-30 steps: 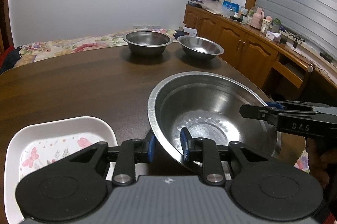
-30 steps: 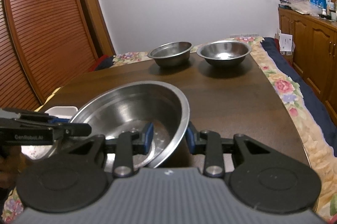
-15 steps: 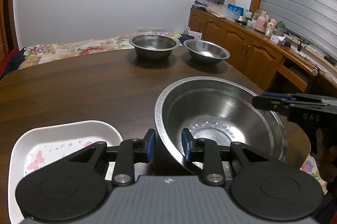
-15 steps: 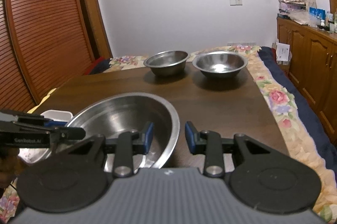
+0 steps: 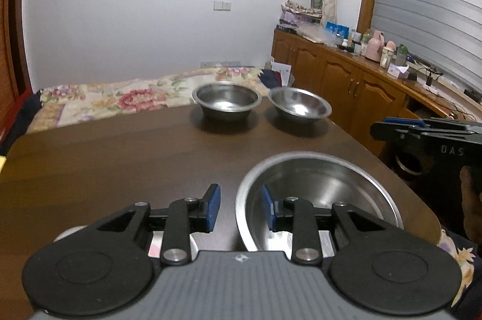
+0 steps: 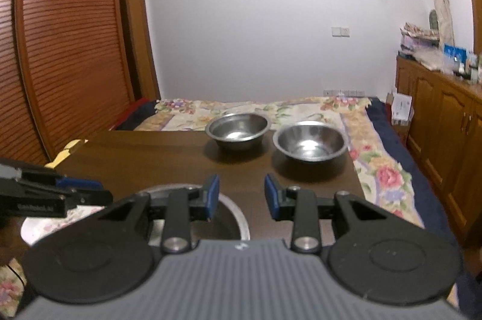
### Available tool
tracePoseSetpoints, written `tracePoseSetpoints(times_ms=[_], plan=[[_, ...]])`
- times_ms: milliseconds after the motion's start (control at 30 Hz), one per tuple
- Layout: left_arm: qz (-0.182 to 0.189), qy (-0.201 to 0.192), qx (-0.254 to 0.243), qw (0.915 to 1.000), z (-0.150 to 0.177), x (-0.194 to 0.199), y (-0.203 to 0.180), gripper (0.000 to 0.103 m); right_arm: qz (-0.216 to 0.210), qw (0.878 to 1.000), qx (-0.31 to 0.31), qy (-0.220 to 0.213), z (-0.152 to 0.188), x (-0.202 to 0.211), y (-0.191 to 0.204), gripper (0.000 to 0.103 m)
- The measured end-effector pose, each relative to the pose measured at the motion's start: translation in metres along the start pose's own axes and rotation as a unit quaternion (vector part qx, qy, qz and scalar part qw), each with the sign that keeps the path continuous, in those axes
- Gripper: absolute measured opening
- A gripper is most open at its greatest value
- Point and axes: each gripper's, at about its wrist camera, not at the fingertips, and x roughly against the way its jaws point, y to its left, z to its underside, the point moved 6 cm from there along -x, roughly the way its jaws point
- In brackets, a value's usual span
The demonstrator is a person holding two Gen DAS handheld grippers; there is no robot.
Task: Organize plates and bowls
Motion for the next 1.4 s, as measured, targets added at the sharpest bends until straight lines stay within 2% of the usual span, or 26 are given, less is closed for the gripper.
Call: tracePoseSetpoints(times_ms=[267, 567, 833, 1067, 1233, 1400], plan=[[-0.016, -0.015, -0.001, 0.9998, -0.037, -0.016, 0.010, 0.043, 0.000, 0.999, 0.053, 0.003, -0.028, -0.014, -0.007, 0.035], [-0.023, -0.018, 0.016, 0.9994, -0.067, -0.042, 0.024, 0.044, -0.010, 0.996, 0.088, 0.022, -0.055, -0.046, -0.022, 0.036], [-0.035, -0.006, 0.043, 0.9984, -0.078, -0.077, 0.046, 0.044, -0.029, 0.996, 0.067, 0.048, -0.063, -0.098, -0.038, 0.036], [-0.027, 0.007, 0.057, 0.9980, -0.084, -0.106, 0.058, 0.045, -0.040, 0.996, 0.042, 0.064, -0.058, -0.142, -0.047, 0.036], [-0.020, 0.011, 0.061, 0.9979, -0.087, -0.124, 0.062, 0.045, -0.043, 0.995, 0.046, 0.077, -0.058, -0.168, -0.045, 0.036], [-0.014, 0.018, 0.066, 0.9976, -0.090, -0.140, 0.068, 0.045, -0.048, 0.994, 0.038, 0.091, -0.055, -0.183, -0.045, 0.036]])
